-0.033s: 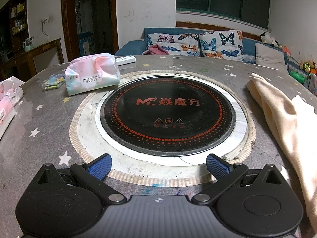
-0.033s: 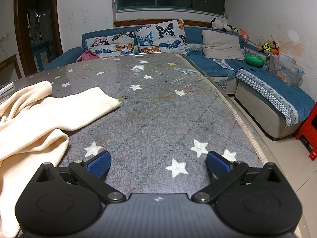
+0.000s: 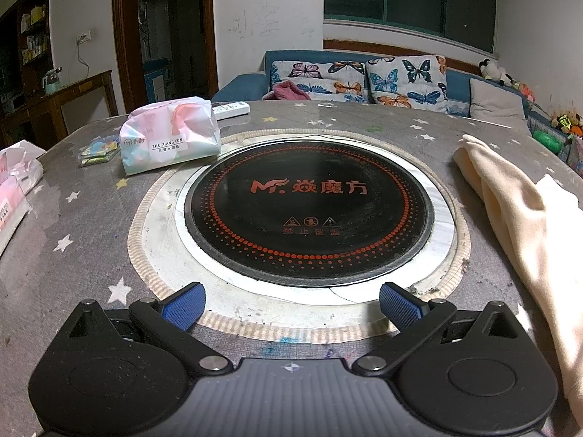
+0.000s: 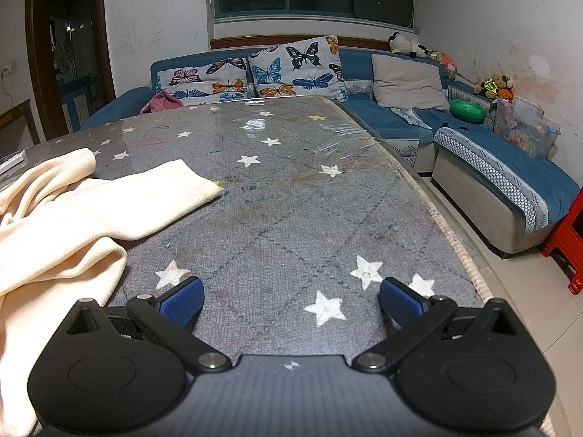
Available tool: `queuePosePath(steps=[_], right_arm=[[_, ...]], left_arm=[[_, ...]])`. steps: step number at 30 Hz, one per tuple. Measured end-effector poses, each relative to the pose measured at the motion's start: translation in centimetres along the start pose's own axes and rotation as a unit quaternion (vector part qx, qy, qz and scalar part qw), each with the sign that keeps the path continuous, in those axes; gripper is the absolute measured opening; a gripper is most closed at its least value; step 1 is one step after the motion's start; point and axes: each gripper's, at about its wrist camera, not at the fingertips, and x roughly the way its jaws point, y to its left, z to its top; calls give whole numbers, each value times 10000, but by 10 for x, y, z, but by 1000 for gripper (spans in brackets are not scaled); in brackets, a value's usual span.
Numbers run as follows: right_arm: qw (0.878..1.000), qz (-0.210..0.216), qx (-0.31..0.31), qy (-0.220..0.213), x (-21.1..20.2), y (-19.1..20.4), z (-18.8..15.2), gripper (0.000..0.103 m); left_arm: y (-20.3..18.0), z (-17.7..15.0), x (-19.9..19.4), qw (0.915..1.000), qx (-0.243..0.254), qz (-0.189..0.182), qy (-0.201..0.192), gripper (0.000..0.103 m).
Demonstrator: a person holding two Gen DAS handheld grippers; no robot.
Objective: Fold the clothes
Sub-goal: 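Move both grippers toward the crumpled cream sweatshirt on the table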
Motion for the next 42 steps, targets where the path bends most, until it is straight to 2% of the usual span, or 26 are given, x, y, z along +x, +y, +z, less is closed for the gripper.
queuePosePath(steps=[4, 9, 15, 17, 22, 25, 34, 42], right_arm=[[9999, 21, 156, 16, -5, 1, -1, 103], [9997, 83, 151, -160, -39, 14, -9, 103], [9986, 49, 65, -517, -89, 40, -16, 103], [9971, 173, -26, -736, -108, 52, -26, 103], [9974, 631, -25, -358, -133, 76, -39, 103], [9973, 695, -75, -217, -143, 90, -50, 103], [9978, 600, -288, 39, -156, 121, -78, 103], [9974, 615, -370, 110, -169, 126, -92, 103]], left_arm=[[0, 0, -3, 10000, -2, 59, 31, 103], [-2, 1, -15, 10000, 5, 81, 39, 103], [-10, -5, -39, 9999, 11, -133, 60, 103], [-13, -9, -47, 9997, 32, -232, 97, 103], [-24, -20, -63, 9988, 86, -398, 267, 103], [-31, -28, -76, 9981, 115, -529, 295, 103], [-58, -46, -101, 9957, 523, -684, 340, 103], [-74, -57, -111, 9935, 790, -695, 431, 103]])
